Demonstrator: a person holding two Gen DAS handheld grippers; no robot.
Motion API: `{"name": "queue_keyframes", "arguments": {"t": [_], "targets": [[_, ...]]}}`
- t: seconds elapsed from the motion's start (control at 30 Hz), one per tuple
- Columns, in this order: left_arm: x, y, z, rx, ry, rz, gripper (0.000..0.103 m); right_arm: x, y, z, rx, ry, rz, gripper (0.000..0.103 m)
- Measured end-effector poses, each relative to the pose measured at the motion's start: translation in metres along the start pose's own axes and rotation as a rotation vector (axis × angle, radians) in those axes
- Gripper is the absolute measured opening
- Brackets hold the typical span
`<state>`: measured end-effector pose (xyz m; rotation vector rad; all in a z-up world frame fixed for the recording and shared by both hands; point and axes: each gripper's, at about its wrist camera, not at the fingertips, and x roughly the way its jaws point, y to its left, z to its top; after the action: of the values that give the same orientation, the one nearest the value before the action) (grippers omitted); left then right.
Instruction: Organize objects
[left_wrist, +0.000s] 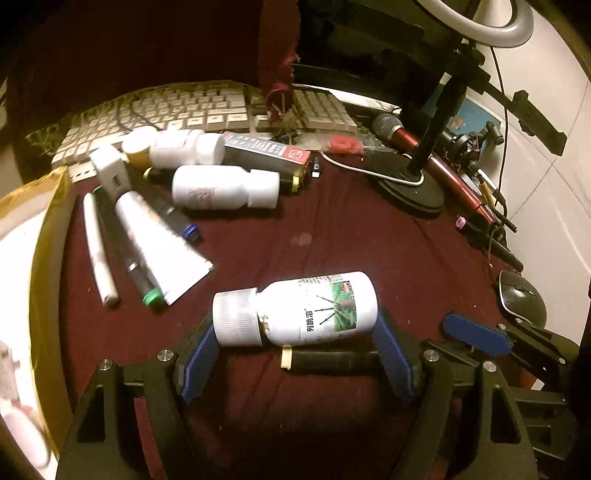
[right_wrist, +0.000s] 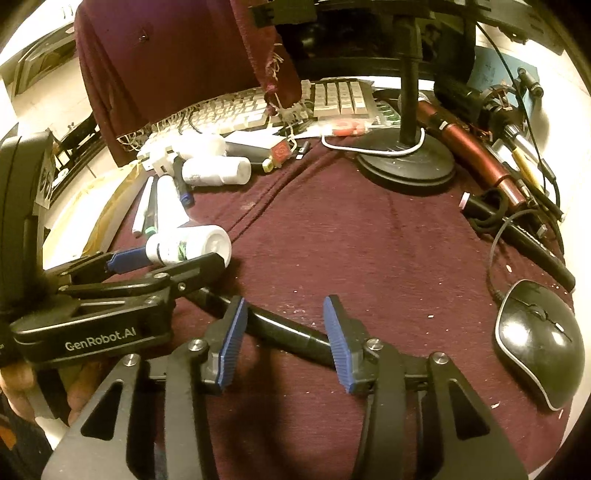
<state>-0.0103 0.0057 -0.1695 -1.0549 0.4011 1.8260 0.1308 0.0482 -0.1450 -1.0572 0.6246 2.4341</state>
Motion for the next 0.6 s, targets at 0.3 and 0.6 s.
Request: {"name": "queue_keyframes", "arguments": {"t": [0.3, 0.6], "targets": [[-0.012, 0.021, -0.011, -0.090, -0.024, -0.021, 0.073, 0.003, 0.006, -0.001, -0.005, 0.005, 0.030, 0.046], [-0.019, 0.038, -0.013, -0.158, -0.035, -0.034, 0.073, 0.008, 0.021, -0.004, -0.057, 0.011, 0.027, 0.043]]}}
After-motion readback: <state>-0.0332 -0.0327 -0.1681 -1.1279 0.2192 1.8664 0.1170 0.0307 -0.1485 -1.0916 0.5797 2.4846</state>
